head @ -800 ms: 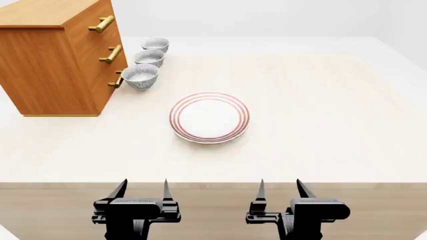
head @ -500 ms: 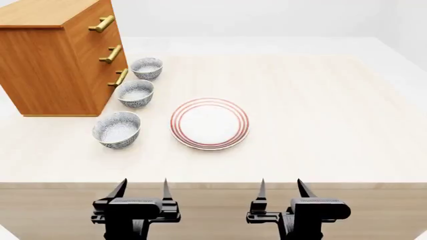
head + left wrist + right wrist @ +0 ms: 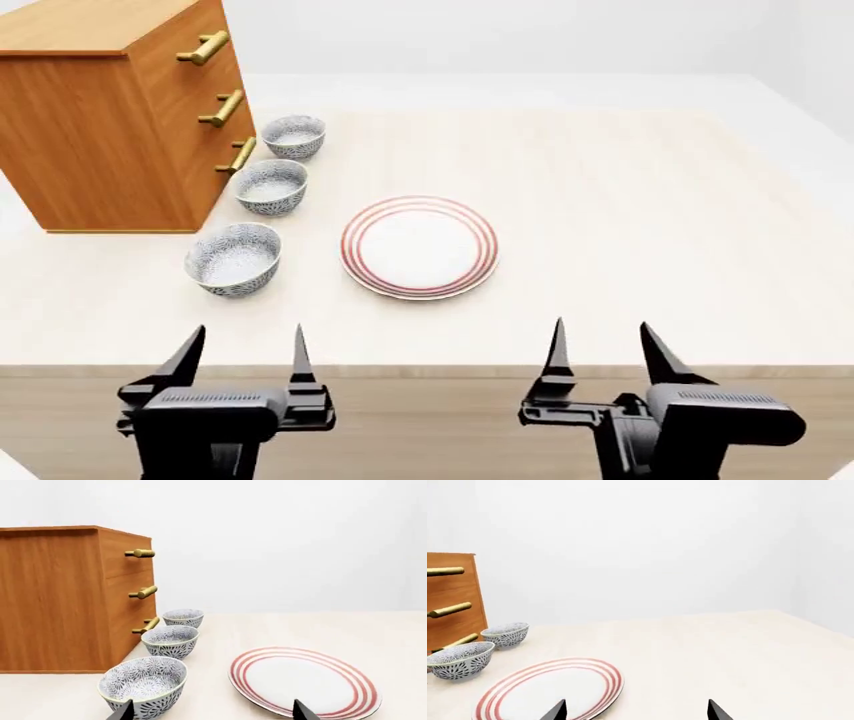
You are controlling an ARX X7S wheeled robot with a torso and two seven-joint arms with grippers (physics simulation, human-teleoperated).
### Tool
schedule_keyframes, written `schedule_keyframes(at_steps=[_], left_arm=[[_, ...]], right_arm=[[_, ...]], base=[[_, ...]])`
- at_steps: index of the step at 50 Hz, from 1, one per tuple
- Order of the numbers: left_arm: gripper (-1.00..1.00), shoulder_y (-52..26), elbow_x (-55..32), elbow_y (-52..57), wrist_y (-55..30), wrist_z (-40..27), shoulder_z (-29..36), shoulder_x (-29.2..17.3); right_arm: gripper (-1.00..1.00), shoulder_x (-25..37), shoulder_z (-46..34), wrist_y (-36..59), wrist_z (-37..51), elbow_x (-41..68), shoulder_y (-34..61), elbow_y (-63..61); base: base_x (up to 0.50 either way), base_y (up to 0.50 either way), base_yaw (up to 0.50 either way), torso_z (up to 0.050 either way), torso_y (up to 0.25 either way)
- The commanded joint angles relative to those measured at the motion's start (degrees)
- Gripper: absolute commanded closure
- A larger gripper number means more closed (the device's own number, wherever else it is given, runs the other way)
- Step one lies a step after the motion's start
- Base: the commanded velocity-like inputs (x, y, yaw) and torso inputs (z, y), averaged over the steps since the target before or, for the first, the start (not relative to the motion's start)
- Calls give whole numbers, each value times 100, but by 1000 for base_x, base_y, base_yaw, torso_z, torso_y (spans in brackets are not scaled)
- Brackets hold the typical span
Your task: Put the bowl in the middle on the plate.
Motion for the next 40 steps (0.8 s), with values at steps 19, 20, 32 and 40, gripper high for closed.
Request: schedule_keyframes(at_steps=[19,20,32,40], left_arm=[[-100,245,-194,1167,-428,-298,26,-236],[-100,233,-199,1122,-428,-310,21,-235],[-100,291,-247,1260,-435,-358,110,-301],[-100,282,-276,1245,-413,-390,134,-345]], right_arm=[[-100,284,-26,471,171,548,-187,-972],[-100,289,-30,469,170,564,-191,-976],[-100,346,-88,428,233,582,-196,-933],[-100,393,-140,440,275,579,-191,-923]], base=[[348,0,0,0,0],[500,0,0,0,0],[500,0,0,0,0],[500,0,0,0,0]])
